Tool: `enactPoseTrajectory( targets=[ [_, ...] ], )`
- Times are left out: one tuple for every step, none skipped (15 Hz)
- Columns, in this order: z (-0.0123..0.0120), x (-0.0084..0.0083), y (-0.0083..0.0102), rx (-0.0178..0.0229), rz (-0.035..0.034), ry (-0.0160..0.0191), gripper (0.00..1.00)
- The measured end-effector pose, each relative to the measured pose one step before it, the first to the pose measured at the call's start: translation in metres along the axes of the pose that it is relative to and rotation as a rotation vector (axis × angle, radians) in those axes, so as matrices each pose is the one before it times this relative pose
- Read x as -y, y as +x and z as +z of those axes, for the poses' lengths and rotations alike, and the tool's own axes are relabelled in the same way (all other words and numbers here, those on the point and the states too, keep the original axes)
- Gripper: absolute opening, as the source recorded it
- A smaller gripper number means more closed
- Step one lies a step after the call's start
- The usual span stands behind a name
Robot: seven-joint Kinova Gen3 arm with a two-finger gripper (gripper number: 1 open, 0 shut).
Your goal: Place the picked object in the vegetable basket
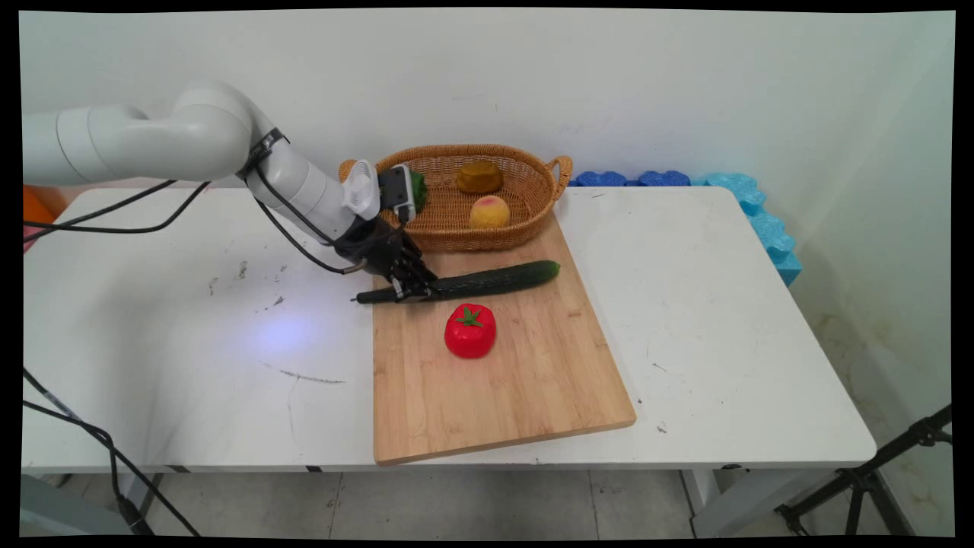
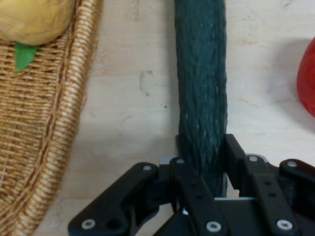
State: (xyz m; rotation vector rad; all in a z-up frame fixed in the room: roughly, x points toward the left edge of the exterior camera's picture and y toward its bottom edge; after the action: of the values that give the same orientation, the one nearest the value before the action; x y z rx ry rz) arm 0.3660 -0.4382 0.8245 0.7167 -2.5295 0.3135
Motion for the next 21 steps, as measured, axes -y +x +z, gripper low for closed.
enactPoseTrajectory(
  targets=[
    [-0.00069,-0.00034,0.00019,-0.0007,0.00358,-0.00039,0.0],
    [-0.00163,-0.00045,0.00058,-0.00189,0.0057,0.0,0.0],
    [-0.00111,-0.00028,0.00043,-0.00156,0.00378,0.00002,0.0],
    [-0.00246,-0.0004,0.00117,-0.00396,0.00651,0.00025,0.0],
    [-0.00302,-0.00026,0.00135,-0.00456,0.00622,0.0005,0.0],
    [-0.00383,-0.00004,0.00176,-0.00577,0.00583,0.00128,0.0],
    [-0.00401,0.00016,0.00189,-0.00533,0.00378,0.00177,0.0],
    [-0.00508,0.0004,0.00223,-0.00638,0.00326,0.00244,0.0],
    [-0.00605,0.00054,0.00244,-0.00688,0.00196,0.0034,0.0],
    [-0.00593,0.00064,0.00249,-0.00642,0.00111,0.00329,0.0],
    [-0.00407,0.00039,0.00152,-0.00418,0.00029,0.00239,0.0],
    [-0.00673,0.00101,0.00277,-0.00679,-0.00012,0.00441,0.0],
    [-0.00777,0.00143,0.0034,-0.00778,0.0,0.00578,0.0],
    [-0.00824,0.00227,0.00349,-0.00814,-0.00155,0.00782,0.0],
    [-0.0073,0.00259,0.00296,-0.00631,-0.00116,0.00831,0.0],
    [-0.00818,0.00366,0.00343,-0.00687,-0.00165,0.01082,0.0],
    [-0.00783,0.00474,0.00328,-0.0061,-0.00237,0.01316,0.0],
    [-0.00601,0.00491,0.00251,-0.00404,-0.00219,0.01362,0.0],
    [-0.00377,0.00364,0.00163,-0.00277,-0.00227,0.00961,0.0],
    [-0.00473,0.00612,0.0022,-0.00304,-0.00335,0.01604,0.0],
    [-0.00426,0.00727,0.00248,-0.00312,-0.00296,0.01847,0.0]
  ],
)
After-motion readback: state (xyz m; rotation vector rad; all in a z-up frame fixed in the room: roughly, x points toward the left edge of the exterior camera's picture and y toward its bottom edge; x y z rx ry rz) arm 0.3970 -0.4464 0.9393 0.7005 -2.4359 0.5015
